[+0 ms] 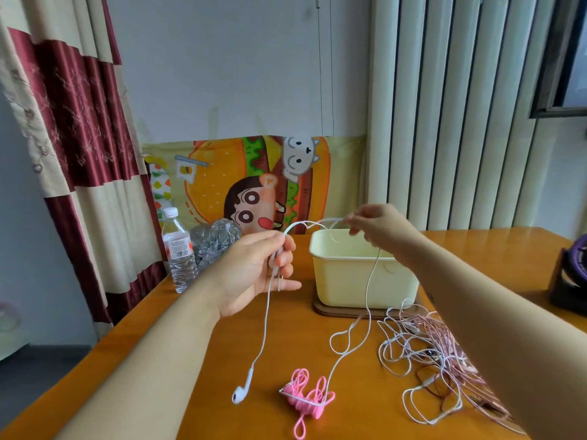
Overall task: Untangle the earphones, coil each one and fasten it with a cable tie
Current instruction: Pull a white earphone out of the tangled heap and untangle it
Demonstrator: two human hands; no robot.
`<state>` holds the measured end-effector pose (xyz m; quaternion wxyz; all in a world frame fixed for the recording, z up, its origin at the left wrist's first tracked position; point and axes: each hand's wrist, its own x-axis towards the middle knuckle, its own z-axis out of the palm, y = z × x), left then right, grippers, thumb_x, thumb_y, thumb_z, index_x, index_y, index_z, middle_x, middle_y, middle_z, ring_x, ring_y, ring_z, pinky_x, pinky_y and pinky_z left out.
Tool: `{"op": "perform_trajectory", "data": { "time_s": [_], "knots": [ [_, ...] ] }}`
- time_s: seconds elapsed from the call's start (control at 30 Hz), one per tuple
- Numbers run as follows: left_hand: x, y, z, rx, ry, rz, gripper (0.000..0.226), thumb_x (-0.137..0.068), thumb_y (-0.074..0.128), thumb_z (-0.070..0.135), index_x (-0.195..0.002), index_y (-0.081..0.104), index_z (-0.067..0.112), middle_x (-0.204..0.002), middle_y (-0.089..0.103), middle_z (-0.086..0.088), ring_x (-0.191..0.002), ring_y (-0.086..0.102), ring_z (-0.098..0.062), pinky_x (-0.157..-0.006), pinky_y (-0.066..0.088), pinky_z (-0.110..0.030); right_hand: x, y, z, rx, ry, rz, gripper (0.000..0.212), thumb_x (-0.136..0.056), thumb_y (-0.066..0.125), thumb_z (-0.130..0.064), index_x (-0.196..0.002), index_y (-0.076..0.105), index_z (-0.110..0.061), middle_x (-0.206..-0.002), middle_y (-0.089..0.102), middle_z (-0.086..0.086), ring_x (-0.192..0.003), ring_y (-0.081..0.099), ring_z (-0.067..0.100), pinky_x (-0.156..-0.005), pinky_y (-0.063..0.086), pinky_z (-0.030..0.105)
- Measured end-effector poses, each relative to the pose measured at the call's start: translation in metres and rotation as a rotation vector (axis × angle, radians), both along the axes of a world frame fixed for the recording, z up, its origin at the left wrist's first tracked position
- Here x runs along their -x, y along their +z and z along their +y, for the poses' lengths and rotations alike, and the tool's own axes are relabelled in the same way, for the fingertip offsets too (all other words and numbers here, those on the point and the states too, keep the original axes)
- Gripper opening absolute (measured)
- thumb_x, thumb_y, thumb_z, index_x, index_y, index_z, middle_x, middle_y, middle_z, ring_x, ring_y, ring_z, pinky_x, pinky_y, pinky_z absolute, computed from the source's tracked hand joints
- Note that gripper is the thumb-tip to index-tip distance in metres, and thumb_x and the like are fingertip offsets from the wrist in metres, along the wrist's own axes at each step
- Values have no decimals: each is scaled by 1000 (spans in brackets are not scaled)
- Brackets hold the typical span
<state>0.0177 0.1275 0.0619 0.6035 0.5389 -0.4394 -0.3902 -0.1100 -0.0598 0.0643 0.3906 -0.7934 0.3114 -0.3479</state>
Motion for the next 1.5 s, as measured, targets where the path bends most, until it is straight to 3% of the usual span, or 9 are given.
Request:
{"op": "perform_trajectory", "data": {
  "time_s": [0.2, 0.37, 0.5, 0.67, 0.87, 1.0, 1.13, 1.27, 1.5],
  "knots": [
    [-11, 15, -2, -6, 22, 149, 25, -102, 37, 20, -85, 53, 14, -56, 47, 5, -53, 52, -7, -84, 53, -52, 8, -29, 9, -107, 240, 519, 33, -92, 58, -29, -122, 57, -16, -109, 66, 3, -81, 64, 14, -85, 51, 31],
    [-10, 22, -4, -14, -65, 236, 26, -101, 36, 22, -82, 52, 16, -56, 47, 6, -52, 51, -6, -80, 55, -49, 9, -24, 38, -448, 740, 258, 61, -82, 66, -46, -125, 47, -7, -114, 63, 15, -62, 56, 5, -79, 46, 28],
    [-4, 27, -6, -4, -119, 224, 25, -101, 36, 23, -83, 51, 16, -56, 46, 7, -51, 51, -5, -80, 55, -48, 0, -41, 58, -663, 1165, 288, 94, -67, 77, -51, -140, 30, -16, -107, 69, 6, -47, 39, 3, -77, 51, 23],
    [1, 30, -3, -14, -202, 262, 23, -99, 36, 22, -83, 51, 15, -59, 44, 6, -52, 49, -6, -78, 55, -47, -13, -49, 68, -930, 1347, -16, 65, -79, 68, -41, -133, 43, -17, -130, 54, 15, -44, 20, 6, -78, 50, 26],
    [-1, 26, 8, -82, -271, 180, 14, -88, 46, 24, -82, 54, 14, -59, 43, 4, -53, 49, -8, -78, 56, -47, -12, -31, 53, -1066, 1241, -394, 56, -73, 61, -40, -118, 59, -7, -105, 62, 3, -46, 23, 8, -70, 45, 26],
    [-6, 9, 3, -146, -211, 191, 14, -90, 46, 23, -85, 54, 13, -60, 42, 3, -53, 49, -8, -80, 55, -49, -7, -10, 56, -895, 947, -424, 58, -64, 66, -36, -113, 61, -4, -95, 56, 6, -41, 31, 7, -59, 35, 25],
    [-7, -3, -1, -155, -222, 292, 14, -84, 50, 24, -86, 55, 11, -59, 40, 3, -52, 48, -9, -78, 55, -49, -4, 4, 73, -401, 745, -232, 40, -74, 49, -30, -102, 66, -7, -94, 55, 24, -46, 44, 3, -55, 32, 20],
    [-6, -6, -3, -144, -250, 396, 28, -82, 38, 29, -83, 59, 10, -60, 38, 0, -54, 45, -13, -77, 54, -48, 3, 7, 79, -18, 653, -173, 24, -85, 49, -19, -86, 69, -4, -62, 59, -9, -50, 49, -2, -52, 36, 10],
    [3, -12, -9, -109, -192, 392, 47, -95, 31, 50, -89, 63, 15, -60, 51, -1, -52, 52, -12, -76, 52, -42, 4, 6, 84, 394, 530, 2, 8, -75, 53, -16, -81, 49, -13, -61, 59, -6, -55, 47, 10, -54, 36, 22]
  ]
}}
